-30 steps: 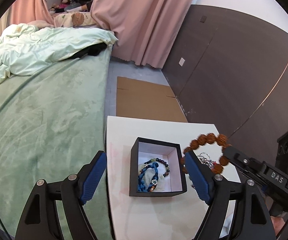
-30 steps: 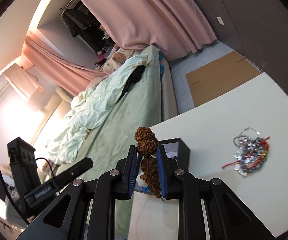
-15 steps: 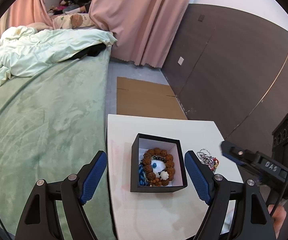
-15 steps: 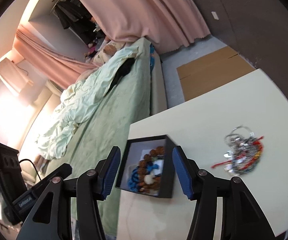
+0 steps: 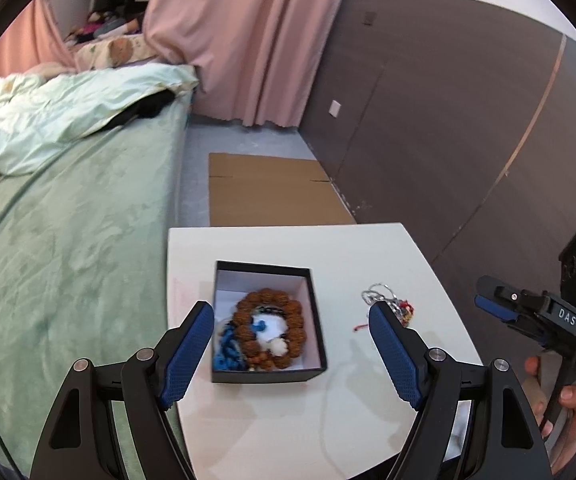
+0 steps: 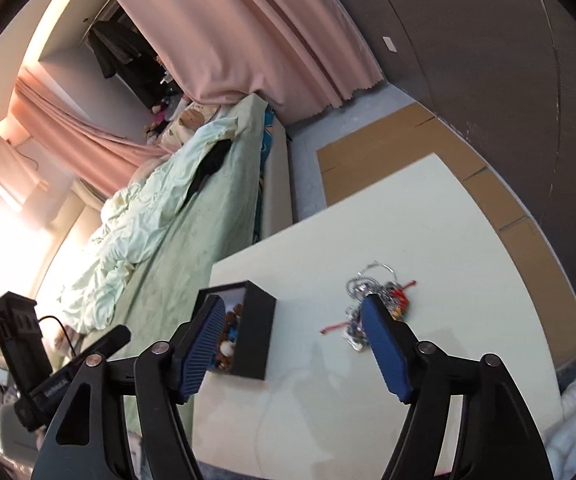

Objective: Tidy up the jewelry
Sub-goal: 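Move the right tool to the silver chains and grasp them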

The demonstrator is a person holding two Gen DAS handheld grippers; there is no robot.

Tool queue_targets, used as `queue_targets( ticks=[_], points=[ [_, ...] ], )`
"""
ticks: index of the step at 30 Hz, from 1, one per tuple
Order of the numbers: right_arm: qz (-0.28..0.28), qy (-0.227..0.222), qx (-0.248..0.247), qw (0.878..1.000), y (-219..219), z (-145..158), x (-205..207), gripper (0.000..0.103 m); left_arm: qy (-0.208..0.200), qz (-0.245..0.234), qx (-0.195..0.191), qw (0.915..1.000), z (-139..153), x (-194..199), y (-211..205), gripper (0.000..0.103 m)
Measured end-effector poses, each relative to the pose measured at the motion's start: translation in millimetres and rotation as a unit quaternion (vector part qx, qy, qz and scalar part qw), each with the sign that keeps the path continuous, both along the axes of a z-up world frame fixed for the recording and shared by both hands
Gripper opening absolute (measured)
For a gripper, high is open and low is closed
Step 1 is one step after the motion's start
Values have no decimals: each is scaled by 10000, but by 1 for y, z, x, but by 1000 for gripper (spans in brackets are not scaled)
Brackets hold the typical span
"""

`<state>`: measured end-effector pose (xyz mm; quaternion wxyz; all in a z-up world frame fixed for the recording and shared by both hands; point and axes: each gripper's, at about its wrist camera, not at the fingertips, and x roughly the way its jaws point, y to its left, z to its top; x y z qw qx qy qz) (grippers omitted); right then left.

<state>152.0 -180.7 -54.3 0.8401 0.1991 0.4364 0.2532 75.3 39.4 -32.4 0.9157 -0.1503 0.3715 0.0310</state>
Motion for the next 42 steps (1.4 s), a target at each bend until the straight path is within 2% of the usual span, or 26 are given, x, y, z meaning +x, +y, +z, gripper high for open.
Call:
queue_targets(
  ticks=[6,10,14,18,21,28,33,40,41,42],
  points=[
    [-309,527,57,9981,-16,-16,2,83,28,-204,68,9998,-2,5,-26,81],
    [-563,763,68,9955,-29,-27,2,83,-69,-311,124,9994,-1,6,-41,81],
    [-574,845,-11,9948,-31,-34,2,82,-37,-439,112,9990,-10,12,-51,80],
    [-470,949,-40,9944,-26,-45,6,66,93,-474,24,9988,-18,23,-55,71],
    [-450,1148,36,9924,-25,-60,14,55,27,-506,-36,9987,-18,29,-57,71],
    [-575,1302,-46,9898,-25,-76,38,51,65,-579,-40,9983,-23,45,-59,67],
    [-508,1537,-169,9867,-16,-90,55,36,142,-561,-67,9983,-28,58,-54,66],
    [-302,1608,-645,9844,3,-96,71,32,171,-596,-101,9980,-32,74,-55,66],
    [-266,1607,-724,9840,5,-97,72,27,186,-603,-105,9980,-33,76,-55,66],
    [-244,1620,-782,9834,6,-97,73,16,199,-607,-113,9979,-34,79,-55,66]
  ],
)
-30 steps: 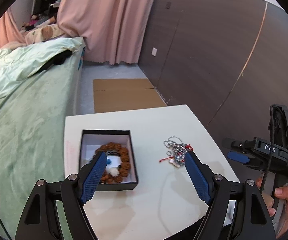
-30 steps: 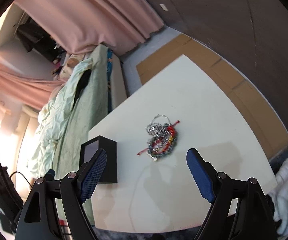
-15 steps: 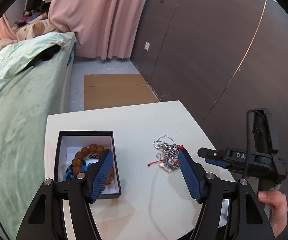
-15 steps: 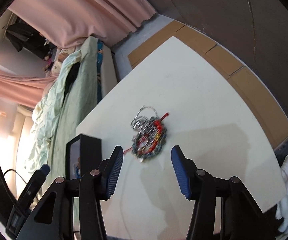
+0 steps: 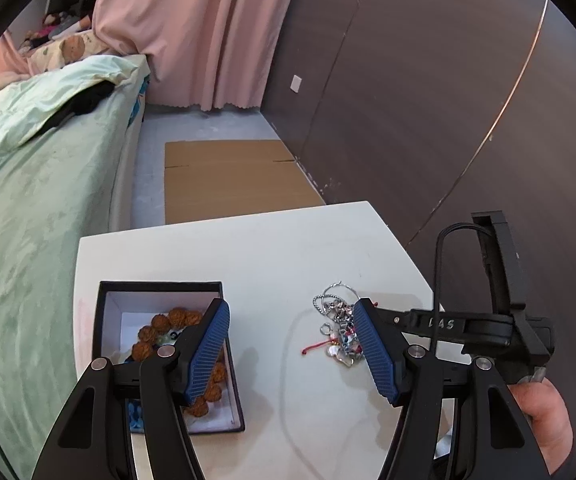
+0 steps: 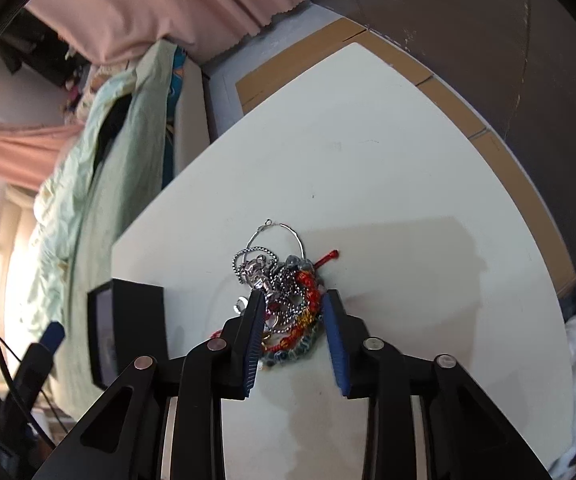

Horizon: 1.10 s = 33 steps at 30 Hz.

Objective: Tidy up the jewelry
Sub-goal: 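Lift the tangled silver chains with red string using the right tool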

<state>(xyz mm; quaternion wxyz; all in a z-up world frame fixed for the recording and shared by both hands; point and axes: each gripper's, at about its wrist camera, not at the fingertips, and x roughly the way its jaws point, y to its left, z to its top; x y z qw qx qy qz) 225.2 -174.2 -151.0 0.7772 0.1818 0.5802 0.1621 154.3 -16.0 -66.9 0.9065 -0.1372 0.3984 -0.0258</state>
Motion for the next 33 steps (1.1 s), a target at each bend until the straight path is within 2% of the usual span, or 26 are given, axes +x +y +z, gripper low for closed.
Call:
queue_targets(
  ticks=[2,6,11,18,23,27,33],
  points=[
    [22,17,-82,10000,-1,1,1,9,6,-30,-36,10000,-2,6,0,66],
    [75,-178,-56,9998,-3,18,-1,9,-21,-144,-49,9999,-3,16,-3,66],
    [18,-391,266,9989,-16,37,-8,9,-45,-284,-65,9996,-4,28,-8,66],
    [-163,-429,1050,9934,-39,49,-20,9,84,-436,-26,9990,-14,43,-17,66],
    [-168,-443,1788,9827,-47,55,-20,9,226,-434,22,9988,-24,49,-20,66],
    [-144,-681,1962,9781,-51,66,-26,9,310,-474,79,9984,-31,54,-27,66],
    [-189,-739,2458,9663,-66,70,-29,9,402,-630,249,9969,-39,56,-46,66]
  ],
)
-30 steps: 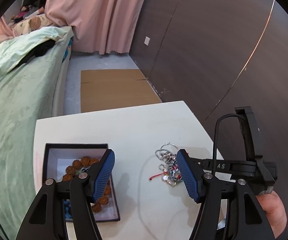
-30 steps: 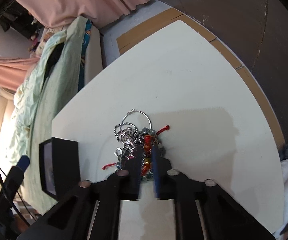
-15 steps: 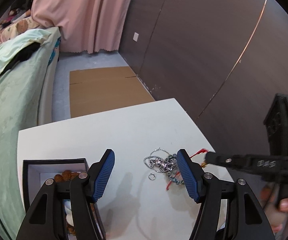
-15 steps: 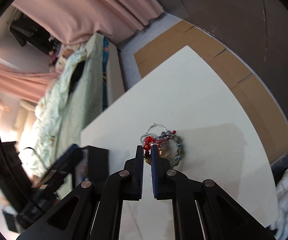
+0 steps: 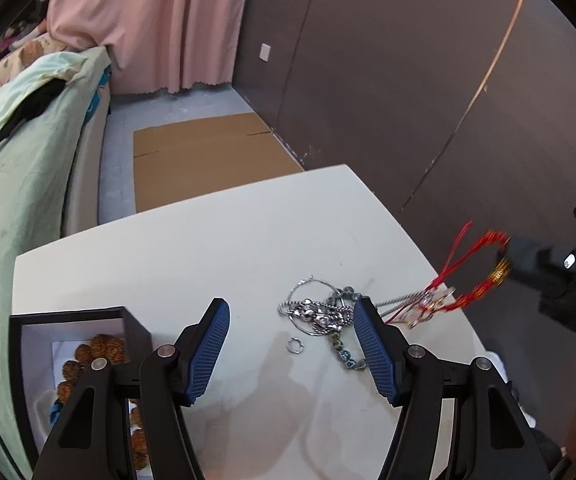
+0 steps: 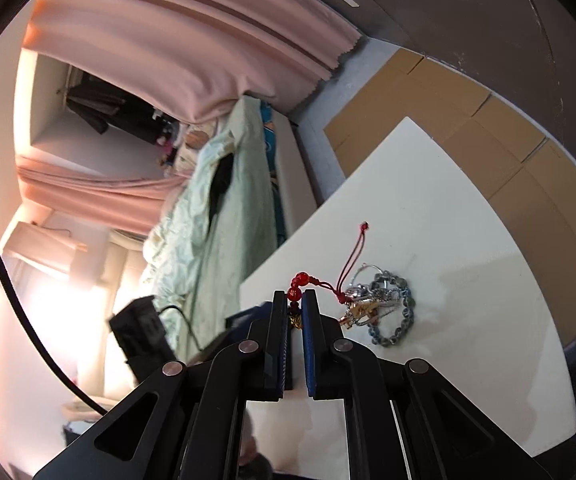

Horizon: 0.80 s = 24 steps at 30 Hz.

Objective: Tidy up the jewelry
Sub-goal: 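Lift the tangled silver chains with red string using the right tool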

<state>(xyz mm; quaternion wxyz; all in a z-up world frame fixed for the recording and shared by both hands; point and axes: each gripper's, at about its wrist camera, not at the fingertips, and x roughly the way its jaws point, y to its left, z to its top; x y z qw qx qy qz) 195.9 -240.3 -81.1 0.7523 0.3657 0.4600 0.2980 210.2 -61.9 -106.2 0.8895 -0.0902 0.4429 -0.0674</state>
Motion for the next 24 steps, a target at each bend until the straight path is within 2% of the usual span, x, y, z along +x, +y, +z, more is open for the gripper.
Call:
queue_targets(
  ticks=[3,8,12,24],
  points=[
    [78,46,359,9993,-7,-2,1,9,53,-115,154,9998,-6,1,-10,63],
    [-38,175,386,9991,-14,-8,3,9,216,-314,325,9987,-22,4,-27,58],
    [-22,84,544,9985,-18,-5,3,9,300,-450,396,9977,-31,6,-37,58],
    [199,-61,704,9973,-20,-1,4,9,455,-492,361,9971,-49,15,-45,58]
  ],
)
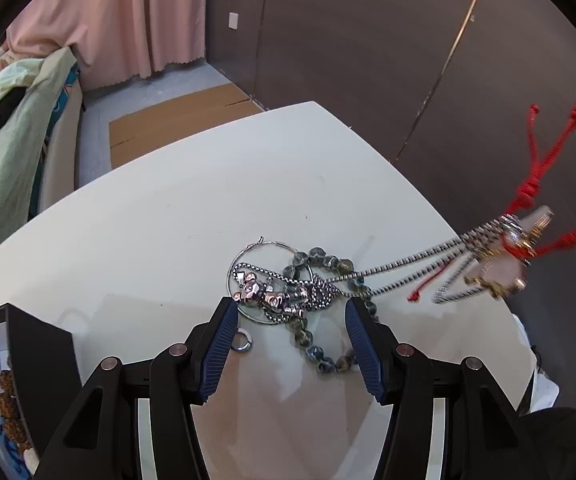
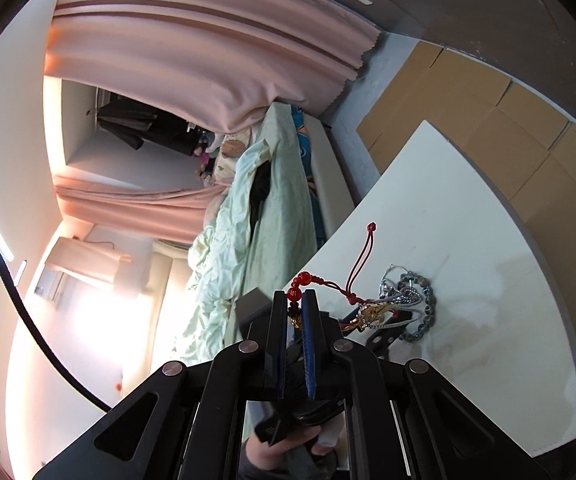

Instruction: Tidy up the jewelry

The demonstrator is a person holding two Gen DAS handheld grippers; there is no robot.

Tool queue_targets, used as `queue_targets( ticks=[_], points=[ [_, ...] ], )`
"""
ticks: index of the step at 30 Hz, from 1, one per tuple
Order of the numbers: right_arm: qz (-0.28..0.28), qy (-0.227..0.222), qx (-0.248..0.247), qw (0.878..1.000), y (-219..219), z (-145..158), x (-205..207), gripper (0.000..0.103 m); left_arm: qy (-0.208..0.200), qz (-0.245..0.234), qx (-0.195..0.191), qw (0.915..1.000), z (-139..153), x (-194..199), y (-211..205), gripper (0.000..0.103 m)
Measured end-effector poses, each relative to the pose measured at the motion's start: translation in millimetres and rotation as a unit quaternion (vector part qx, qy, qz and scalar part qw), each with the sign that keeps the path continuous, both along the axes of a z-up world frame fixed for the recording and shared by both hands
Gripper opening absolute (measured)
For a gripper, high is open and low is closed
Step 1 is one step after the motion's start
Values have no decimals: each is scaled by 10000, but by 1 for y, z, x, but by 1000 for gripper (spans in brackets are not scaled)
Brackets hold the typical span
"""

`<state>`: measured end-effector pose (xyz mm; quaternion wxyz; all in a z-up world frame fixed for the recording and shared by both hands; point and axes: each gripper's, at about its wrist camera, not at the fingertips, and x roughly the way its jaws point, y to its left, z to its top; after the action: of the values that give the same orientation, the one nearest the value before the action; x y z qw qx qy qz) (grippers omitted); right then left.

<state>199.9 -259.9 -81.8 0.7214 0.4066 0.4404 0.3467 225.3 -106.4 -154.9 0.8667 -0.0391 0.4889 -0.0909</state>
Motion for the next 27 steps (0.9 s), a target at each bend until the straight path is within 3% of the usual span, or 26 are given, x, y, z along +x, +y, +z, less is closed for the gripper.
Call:
queue_targets(
  ticks=[5,8,9,12,13,27],
  points=[
    [43,-7,-84,10000,0,-1,2,9,-42,112,-50,9999,-2,7,4,53],
    [-9,71,-152,9999,-2,-5,4,9,-68,165,-22,9998,-2,8,6,35],
    [-31,96,-173,9998,-3,-6,4,9,-54,159,-102,9998,-2,8,7,24],
    [-107,134,-267,9995,-5,-8,5,9,-55,198,-145,9997,1,6,12,23],
    [-127,146,-286,9994,-6,-9,5,9,-67,203,-161,9996,2,5,13,15],
    [-297,205,-730,9967,-3,-2,-2,9,-753,666,-504,9937,65,-29,56,6]
  ],
)
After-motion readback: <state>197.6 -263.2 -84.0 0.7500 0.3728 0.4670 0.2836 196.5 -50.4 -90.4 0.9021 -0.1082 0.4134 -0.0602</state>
